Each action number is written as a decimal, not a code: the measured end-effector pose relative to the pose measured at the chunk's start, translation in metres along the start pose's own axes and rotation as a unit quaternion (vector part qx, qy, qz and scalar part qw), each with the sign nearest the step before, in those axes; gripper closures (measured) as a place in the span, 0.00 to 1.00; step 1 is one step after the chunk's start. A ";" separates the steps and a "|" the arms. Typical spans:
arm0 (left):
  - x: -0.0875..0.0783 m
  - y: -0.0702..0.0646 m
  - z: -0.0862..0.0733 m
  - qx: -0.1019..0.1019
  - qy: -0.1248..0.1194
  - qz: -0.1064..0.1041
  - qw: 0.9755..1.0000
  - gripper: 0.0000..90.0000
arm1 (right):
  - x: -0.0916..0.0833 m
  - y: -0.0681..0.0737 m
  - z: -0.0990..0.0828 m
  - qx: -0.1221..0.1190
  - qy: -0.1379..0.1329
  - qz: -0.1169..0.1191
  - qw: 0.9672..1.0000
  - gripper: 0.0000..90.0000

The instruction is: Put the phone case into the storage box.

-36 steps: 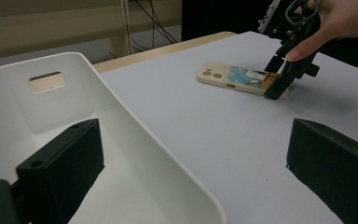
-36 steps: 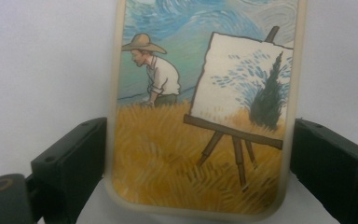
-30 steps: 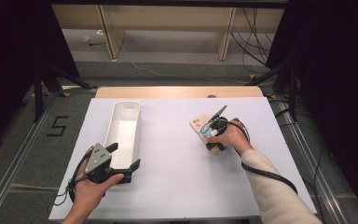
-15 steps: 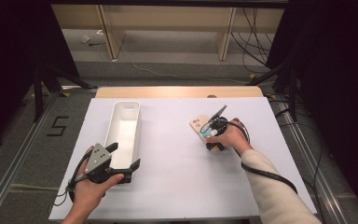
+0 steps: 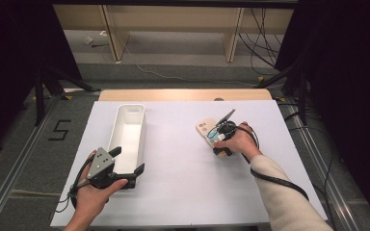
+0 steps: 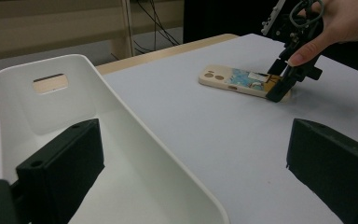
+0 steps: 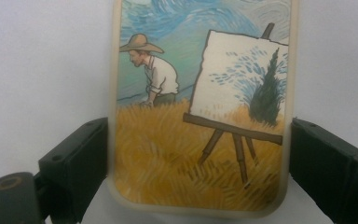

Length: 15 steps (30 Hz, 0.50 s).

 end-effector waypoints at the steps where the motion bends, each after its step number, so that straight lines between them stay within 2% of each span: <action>1: 0.000 0.000 0.000 0.000 0.000 0.000 1.000 0.04 | 0.000 0.000 0.000 0.000 -0.002 -0.001 1.000 0.13; 8: 0.000 0.001 0.000 0.000 -0.001 0.000 1.000 0.04 | -0.001 0.001 -0.001 0.011 -0.005 -0.003 1.000 0.13; 15: 0.000 0.001 0.000 -0.002 -0.002 0.001 1.000 0.04 | 0.000 0.000 -0.003 0.001 -0.022 -0.002 1.000 0.13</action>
Point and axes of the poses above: each handheld gripper's, and its own axes: x roughly forward along the jaws, z roughly out of its top, y roughly to its left, the point moved 5 cm from there along x, roughly forward along the jaws, and after that the axes turned 10 degrees about z, right-handed, at the moved point
